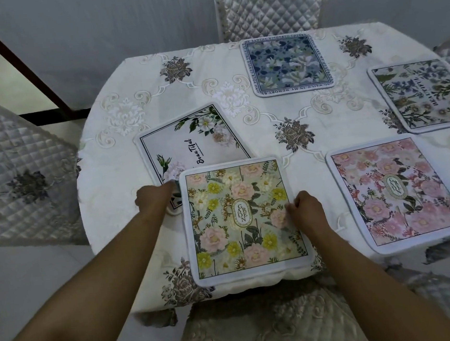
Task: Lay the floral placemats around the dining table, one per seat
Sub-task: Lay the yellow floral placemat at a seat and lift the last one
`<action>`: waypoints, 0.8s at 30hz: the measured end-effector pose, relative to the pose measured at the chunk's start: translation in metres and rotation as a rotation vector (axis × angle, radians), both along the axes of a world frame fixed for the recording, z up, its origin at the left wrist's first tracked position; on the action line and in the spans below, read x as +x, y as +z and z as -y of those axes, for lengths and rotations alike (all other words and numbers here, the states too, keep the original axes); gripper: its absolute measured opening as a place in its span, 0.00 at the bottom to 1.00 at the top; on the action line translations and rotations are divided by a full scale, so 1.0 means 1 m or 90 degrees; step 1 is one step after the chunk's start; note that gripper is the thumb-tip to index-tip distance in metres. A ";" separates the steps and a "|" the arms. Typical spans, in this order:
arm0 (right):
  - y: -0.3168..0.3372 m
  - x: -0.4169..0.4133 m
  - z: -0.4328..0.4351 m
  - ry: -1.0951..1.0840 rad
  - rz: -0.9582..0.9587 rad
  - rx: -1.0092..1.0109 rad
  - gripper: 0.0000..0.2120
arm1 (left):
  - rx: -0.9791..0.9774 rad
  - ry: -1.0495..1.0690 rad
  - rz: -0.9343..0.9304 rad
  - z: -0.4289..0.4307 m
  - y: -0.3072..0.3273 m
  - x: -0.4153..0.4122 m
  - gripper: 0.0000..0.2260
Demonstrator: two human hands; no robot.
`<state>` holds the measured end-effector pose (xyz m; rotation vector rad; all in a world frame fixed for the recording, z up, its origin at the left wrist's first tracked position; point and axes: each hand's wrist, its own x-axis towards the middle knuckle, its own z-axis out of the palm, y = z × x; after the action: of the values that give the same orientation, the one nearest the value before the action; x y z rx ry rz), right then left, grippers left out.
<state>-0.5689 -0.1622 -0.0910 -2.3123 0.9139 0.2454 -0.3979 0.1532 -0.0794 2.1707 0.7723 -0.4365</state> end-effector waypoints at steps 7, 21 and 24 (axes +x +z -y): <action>-0.003 0.003 0.002 0.004 -0.013 -0.005 0.11 | 0.061 0.026 -0.087 0.024 0.001 0.021 0.25; -0.003 0.001 0.000 -0.001 -0.016 0.000 0.10 | -0.153 0.113 0.250 -0.062 0.048 0.063 0.15; 0.000 0.005 0.001 0.016 -0.062 -0.009 0.11 | -0.157 0.158 0.227 -0.094 0.040 0.059 0.13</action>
<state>-0.5637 -0.1629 -0.0912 -2.3430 0.9370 0.3668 -0.3394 0.2473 -0.0393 1.8254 0.7314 -0.0128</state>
